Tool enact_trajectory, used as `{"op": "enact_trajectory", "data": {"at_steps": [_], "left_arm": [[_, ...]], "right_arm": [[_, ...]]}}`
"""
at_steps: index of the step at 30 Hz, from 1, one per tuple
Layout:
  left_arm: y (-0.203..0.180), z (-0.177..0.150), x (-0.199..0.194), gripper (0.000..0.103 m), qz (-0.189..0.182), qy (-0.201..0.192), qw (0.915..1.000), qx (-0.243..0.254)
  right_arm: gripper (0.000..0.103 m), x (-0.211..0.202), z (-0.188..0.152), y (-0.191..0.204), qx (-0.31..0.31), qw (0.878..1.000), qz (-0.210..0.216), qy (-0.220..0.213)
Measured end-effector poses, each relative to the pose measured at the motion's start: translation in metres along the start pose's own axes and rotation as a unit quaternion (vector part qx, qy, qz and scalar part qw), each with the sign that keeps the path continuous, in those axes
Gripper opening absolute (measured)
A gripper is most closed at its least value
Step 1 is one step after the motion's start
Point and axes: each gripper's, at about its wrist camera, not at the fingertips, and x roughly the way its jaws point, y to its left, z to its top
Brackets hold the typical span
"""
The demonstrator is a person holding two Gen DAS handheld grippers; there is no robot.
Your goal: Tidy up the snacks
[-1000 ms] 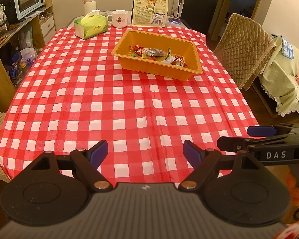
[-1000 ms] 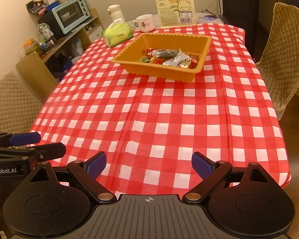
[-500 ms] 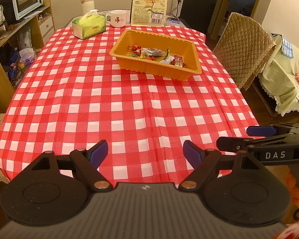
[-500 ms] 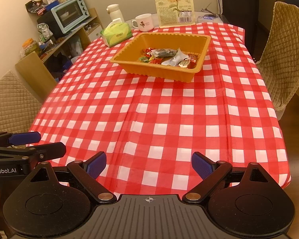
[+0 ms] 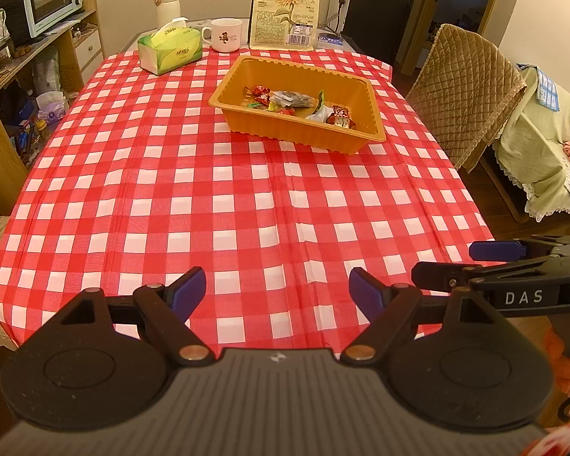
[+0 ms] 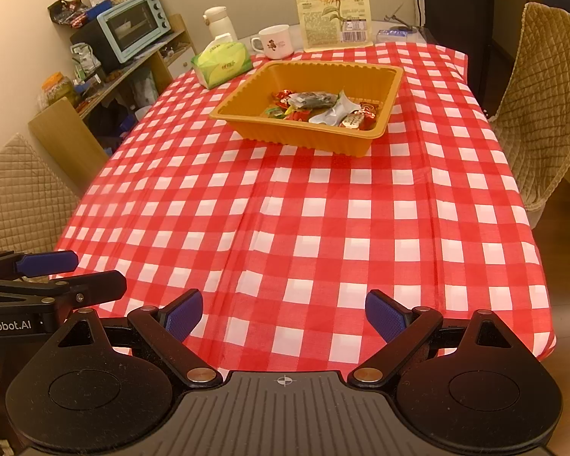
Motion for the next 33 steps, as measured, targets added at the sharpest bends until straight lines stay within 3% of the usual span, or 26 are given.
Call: {"op": "enact_trajectory", "data": {"at_steps": [33], "left_arm": [[0.0014, 0.0009, 0.0006, 0.081, 0.001, 0.004, 1.0, -0.003]], "right_arm": [[0.092, 0.0011, -0.0007, 0.0002, 0.001, 1.0, 0.001, 0.004]]}}
